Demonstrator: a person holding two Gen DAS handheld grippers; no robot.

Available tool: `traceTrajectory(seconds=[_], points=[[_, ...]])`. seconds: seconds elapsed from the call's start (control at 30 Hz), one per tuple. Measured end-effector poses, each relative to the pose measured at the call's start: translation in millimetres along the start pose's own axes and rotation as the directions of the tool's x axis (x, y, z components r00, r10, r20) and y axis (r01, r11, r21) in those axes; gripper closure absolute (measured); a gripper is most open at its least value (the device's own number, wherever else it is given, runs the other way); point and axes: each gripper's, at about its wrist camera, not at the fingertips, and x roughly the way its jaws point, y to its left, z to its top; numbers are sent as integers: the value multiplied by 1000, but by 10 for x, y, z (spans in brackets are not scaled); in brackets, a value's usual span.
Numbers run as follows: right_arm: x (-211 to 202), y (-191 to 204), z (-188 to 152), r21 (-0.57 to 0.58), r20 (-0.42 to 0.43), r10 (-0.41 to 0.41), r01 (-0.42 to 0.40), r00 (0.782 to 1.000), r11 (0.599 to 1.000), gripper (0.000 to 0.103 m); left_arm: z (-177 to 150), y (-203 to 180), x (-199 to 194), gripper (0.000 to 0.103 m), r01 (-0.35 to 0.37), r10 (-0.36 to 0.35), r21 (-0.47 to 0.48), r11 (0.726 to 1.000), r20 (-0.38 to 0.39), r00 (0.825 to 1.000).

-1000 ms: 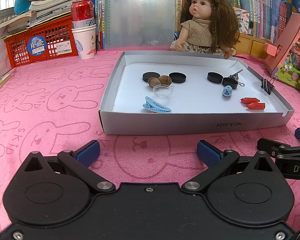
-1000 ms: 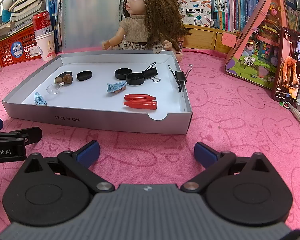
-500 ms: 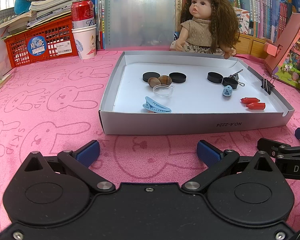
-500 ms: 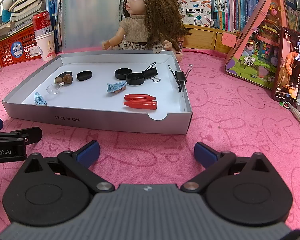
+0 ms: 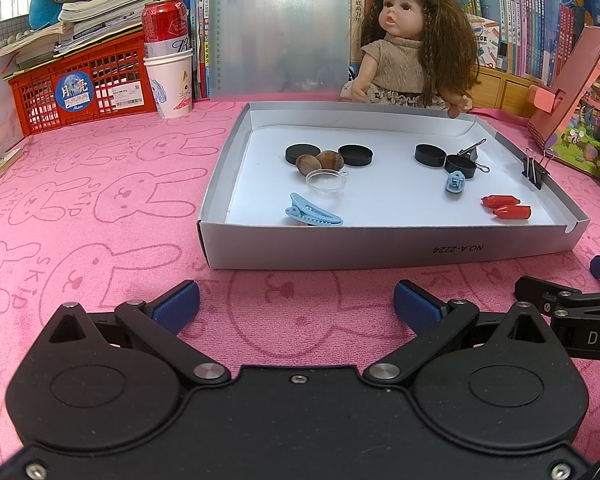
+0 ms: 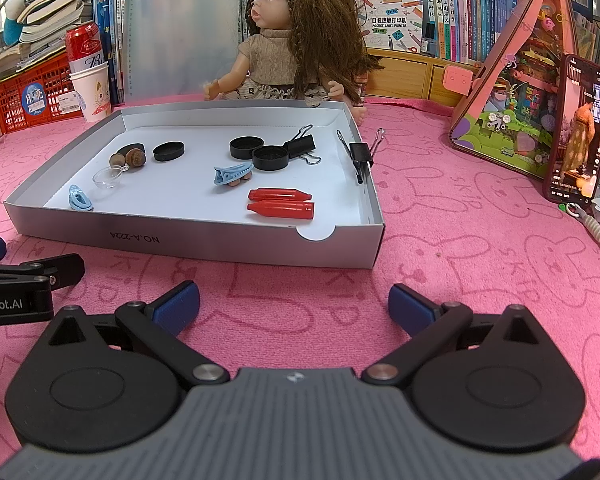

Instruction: Organize rigid objects

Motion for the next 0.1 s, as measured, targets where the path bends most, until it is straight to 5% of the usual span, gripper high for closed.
traceTrajectory(seconds=[0.1], points=[[0, 0, 0, 0, 0, 0, 0, 1000, 1000, 0, 0, 1, 0, 0, 1, -1, 0, 1000, 0, 1000]])
